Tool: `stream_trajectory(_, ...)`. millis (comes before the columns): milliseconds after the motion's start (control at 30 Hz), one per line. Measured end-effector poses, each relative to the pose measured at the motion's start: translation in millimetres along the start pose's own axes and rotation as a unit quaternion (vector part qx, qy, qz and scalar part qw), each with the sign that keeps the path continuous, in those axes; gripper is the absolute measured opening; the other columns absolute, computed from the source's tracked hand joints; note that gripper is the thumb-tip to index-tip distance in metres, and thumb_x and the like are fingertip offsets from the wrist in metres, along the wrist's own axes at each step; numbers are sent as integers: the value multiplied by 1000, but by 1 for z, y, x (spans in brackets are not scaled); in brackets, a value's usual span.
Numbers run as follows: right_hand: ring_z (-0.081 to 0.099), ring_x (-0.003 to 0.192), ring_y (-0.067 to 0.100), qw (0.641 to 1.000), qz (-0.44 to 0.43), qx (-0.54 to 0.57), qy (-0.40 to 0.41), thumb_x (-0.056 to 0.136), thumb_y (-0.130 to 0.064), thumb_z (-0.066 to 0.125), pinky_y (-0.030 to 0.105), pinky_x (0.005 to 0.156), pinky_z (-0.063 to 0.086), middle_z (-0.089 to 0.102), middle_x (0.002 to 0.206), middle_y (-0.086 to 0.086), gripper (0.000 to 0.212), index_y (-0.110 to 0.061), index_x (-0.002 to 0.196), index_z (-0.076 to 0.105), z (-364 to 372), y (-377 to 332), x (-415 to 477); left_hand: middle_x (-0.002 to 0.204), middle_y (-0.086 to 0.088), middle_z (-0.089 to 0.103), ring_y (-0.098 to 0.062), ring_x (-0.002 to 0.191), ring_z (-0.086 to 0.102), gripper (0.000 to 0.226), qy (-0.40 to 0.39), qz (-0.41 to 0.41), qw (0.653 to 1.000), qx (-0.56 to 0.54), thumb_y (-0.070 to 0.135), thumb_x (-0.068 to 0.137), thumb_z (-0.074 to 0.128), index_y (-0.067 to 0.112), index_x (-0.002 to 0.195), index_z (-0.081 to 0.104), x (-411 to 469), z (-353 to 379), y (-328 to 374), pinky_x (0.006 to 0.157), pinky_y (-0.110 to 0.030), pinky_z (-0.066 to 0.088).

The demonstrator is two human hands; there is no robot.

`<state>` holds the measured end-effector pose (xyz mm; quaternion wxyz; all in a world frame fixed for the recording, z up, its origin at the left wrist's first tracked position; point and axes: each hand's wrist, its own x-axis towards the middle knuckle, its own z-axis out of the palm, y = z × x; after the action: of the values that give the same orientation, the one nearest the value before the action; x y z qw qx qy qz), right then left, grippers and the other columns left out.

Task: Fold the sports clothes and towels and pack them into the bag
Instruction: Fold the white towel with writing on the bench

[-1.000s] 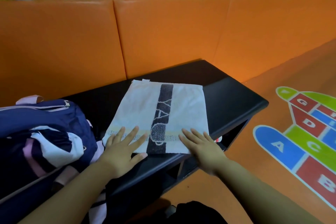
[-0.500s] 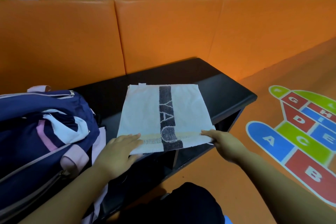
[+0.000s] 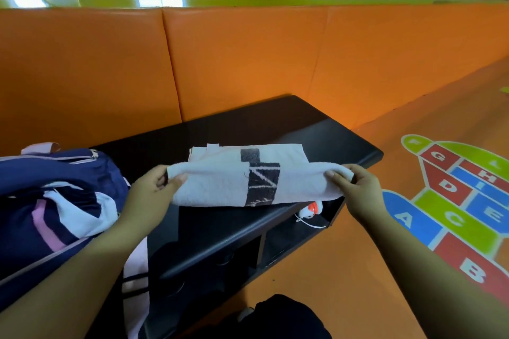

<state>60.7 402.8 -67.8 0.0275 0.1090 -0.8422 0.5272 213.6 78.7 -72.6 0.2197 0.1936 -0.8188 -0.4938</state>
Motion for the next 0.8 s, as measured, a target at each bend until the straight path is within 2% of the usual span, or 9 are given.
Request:
stream_trajectory(100,49,71,22,999,21,-17,19,87,-35,63,33,61,38,58,82,18,21,-15,82,60,15,0,29,75,-10,58,-18,68,49,17,26,-14,999,28,26,93,55,11,92,61,28,9,2,61,-30,36)
stream_trajectory(200,50,74,21,999,32,-39,19,89,-37,60,32,61,37,59,83,12,23,-14,86,59,29,-1,59,69,-6,50,-19,63,44,20,31,-38,997,67,30,95,50,13,87,55,56,18,-3,56,-30,32)
stream_trajectory(300,50,71,20,997,32,-70,6,89,-40,59,33,60,37,58,79,11,26,-15,84,57,45,5,91,64,-7,40,-18,57,35,30,28,-53,992,111,34,97,44,13,76,41,82,28,-16,53,-31,27)
stream_trajectory(400,50,67,18,994,45,-101,-6,89,-43,58,32,57,37,56,74,2,24,-19,83,56,62,15,119,61,-5,39,-18,52,33,31,33,-64,984,161,36,99,40,17,74,35,103,38,-29,51,-29,25)
stream_trajectory(500,47,63,18,991,45,-123,-14,89,-44,58,32,56,37,54,72,4,29,-17,79,53,78,23,141,64,-5,47,-20,53,42,25,36,-80,975,203,36,99,37,19,81,39,121,45,-41,49,-28,28)
stream_trajectory(600,47,63,20,985,57,-160,-21,90,-43,56,32,54,35,53,70,2,32,-16,76,49,93,31,156,73,-6,54,-22,65,52,18,29,-105,960,258,36,100,36,20,94,43,132,51,-53,54,-31,38)
stream_trajectory(733,52,65,21,965,65,-254,-22,92,-44,52,30,53,36,55,71,0,30,-19,76,46,107,45,161,78,-5,52,-25,71,53,23,22,-106,936,334,35,100,34,16,105,45,139,59,-64,61,-34,42)
stream_trajectory(800,52,68,21,952,62,-298,-18,93,-46,49,30,54,37,56,74,-1,27,-20,84,47,110,46,162,88,-7,54,-27,77,53,25,18,-98,927,360,34,100,35,13,108,45,142,62,-65,64,-38,44)
